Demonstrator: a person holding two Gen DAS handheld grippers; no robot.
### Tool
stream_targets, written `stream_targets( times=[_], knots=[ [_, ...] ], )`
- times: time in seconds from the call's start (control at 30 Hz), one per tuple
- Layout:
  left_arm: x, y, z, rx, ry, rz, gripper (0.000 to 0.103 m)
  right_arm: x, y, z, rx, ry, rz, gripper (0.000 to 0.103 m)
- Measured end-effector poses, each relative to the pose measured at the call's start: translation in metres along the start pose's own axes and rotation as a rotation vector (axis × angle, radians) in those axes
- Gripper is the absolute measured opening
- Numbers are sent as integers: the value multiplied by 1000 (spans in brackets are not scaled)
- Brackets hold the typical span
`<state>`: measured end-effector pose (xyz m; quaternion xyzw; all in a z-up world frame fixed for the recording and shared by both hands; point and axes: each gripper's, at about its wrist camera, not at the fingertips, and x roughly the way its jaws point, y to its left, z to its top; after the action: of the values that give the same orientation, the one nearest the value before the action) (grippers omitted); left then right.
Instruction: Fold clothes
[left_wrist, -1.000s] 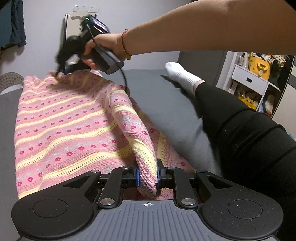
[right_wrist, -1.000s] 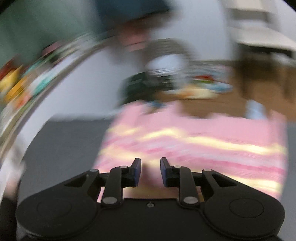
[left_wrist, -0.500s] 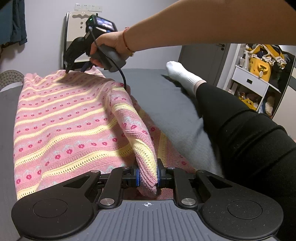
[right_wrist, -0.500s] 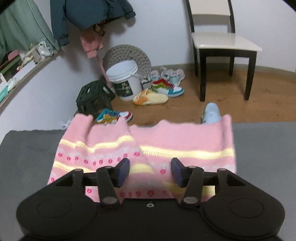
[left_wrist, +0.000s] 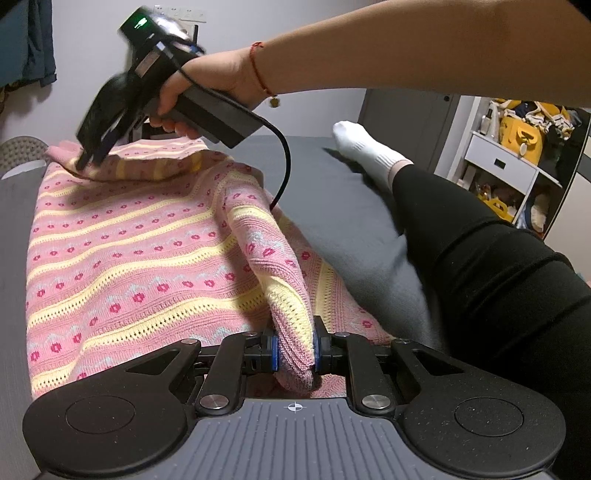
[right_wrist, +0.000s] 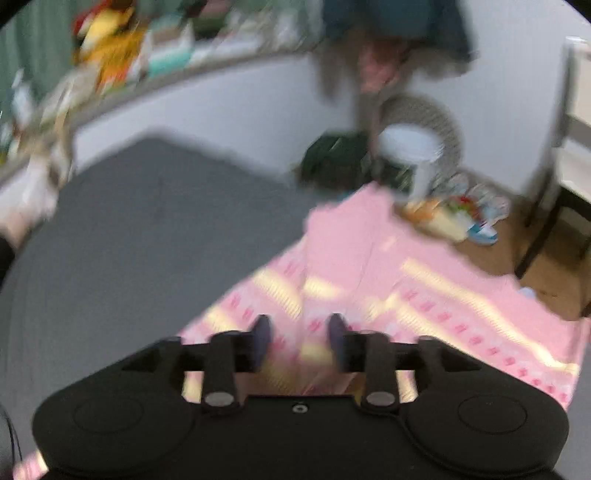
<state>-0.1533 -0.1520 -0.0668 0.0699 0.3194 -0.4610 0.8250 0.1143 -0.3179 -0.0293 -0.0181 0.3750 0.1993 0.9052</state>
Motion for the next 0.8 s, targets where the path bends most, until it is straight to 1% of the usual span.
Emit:
stream_targets(
  times=[0.03, 0.1, 0.13, 0.27, 0.33, 0.4, 0.43, 0.47, 0.53, 0.63, 0.73, 0.8],
  knots=[
    [0, 0, -1, 1, -1, 1, 16, -3, -7, 2, 46, -22, -32, 42],
    [0, 0, -2, 2, -2, 2, 16, -1, -20, 8, 137, -27, -83, 42],
    [0, -1, -2, 1, -3, 3, 16, 4, -23, 12, 162, -16, -108, 42],
    [1, -1, -2, 2, -5, 5, 16, 20, -27, 16, 243, 2, -77, 41],
    [0, -1, -2, 11, -5, 8, 16, 30, -20, 16, 218, 36, -79, 41],
    [0, -3, -3, 20, -5, 11, 16, 36, -6, 13, 147, 55, -91, 34],
    [1, -3, -3, 23, -5, 12, 16, 37, -1, 13, 108, 56, -118, 14],
    [0, -3, -3, 23, -7, 12, 16, 37, 1, 13, 88, 50, -144, 6],
    [-2, -5, -2, 24, -11, 13, 16, 34, 0, 17, 81, 26, -180, 6],
    [-3, -9, -1, 48, -21, 15, 16, 17, -12, 25, 76, -23, -241, 5],
    [-5, -16, 2, 86, -37, 19, 16, -4, -35, 34, 78, -51, -344, 5],
    [-5, -19, 5, 99, -47, 21, 16, -13, -54, 39, 91, -55, -416, 5]
  ],
)
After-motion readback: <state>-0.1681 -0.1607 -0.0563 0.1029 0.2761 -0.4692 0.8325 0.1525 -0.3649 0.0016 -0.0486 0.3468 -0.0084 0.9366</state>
